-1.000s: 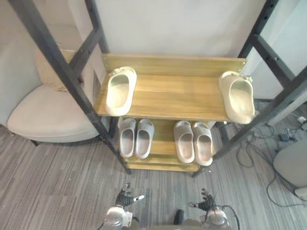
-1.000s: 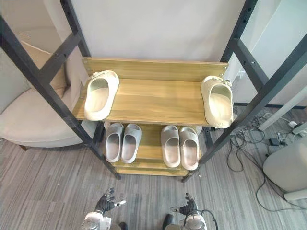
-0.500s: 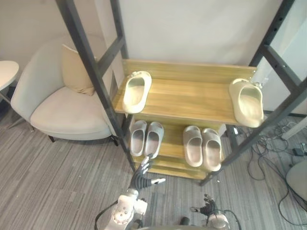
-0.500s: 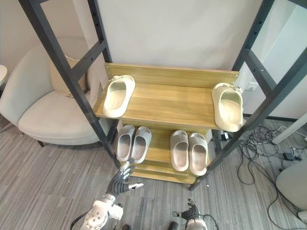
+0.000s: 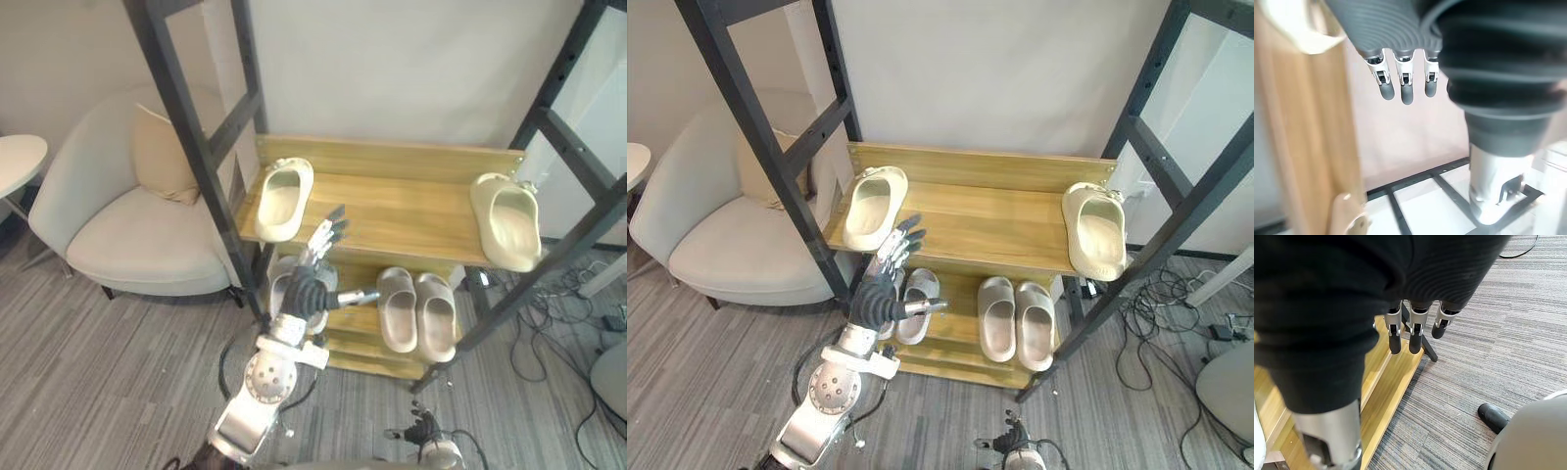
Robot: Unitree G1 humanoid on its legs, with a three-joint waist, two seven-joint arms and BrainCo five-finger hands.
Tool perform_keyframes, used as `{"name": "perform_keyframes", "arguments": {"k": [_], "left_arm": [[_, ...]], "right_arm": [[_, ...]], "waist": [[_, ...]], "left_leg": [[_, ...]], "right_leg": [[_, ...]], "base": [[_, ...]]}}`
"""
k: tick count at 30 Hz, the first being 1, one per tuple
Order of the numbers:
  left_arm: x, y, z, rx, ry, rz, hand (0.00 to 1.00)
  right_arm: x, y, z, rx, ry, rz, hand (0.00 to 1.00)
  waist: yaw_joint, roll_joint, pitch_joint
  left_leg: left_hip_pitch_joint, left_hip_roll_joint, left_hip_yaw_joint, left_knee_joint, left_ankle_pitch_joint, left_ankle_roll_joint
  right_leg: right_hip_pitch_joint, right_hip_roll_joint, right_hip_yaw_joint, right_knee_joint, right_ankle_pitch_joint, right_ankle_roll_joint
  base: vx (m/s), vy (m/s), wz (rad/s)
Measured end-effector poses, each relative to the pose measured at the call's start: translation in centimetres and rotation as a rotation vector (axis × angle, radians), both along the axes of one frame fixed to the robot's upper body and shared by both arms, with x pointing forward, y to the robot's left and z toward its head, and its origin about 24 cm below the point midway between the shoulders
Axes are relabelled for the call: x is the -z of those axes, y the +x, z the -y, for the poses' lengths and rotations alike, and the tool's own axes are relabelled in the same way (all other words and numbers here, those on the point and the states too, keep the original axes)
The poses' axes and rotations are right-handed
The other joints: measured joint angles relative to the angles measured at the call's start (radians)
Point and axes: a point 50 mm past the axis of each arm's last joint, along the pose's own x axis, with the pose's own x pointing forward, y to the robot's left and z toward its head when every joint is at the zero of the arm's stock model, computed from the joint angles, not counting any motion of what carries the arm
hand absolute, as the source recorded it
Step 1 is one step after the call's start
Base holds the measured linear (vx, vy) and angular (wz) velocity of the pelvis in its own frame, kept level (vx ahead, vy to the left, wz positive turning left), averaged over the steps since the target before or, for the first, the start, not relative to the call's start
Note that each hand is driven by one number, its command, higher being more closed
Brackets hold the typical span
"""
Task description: Organize the slippers on the shoe rack
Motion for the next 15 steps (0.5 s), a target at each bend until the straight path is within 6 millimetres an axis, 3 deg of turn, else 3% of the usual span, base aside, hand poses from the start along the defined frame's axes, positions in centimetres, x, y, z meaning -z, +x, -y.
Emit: {"name": "perform_keyframes", "arguments": {"k": [5, 15], "left_arm": [[-1.3, 2.5, -2.1, -0.145, 0.047, 0.074, 0.00], [-0.6, 7.4, -7.7, -0.447, 0.227, 0.022, 0.00]], "right_arm": [[-0.1, 0.2, 0.4, -0.024, 0.000, -0.004, 0.00], [-0.4, 0.9, 0.3, -0.052, 0.019, 0.011, 0.00]], "waist": [[-0.011, -0.003, -0.003], [-0.039, -0.015, 0.000]], "left_leg": [[0.012, -0.004, 0.009, -0.002, 0.000, 0.000], [0.026, -0.008, 0.034, -0.018, 0.001, 0.000]], "right_leg": [[-0.003, 0.003, 0.010, 0.003, 0.003, 0.000], [0.014, 0.012, 0.028, -0.055, 0.037, -0.002]], "base": [[0.02, 0.008, -0.06], [0.01, 0.003, -0.07]]}}
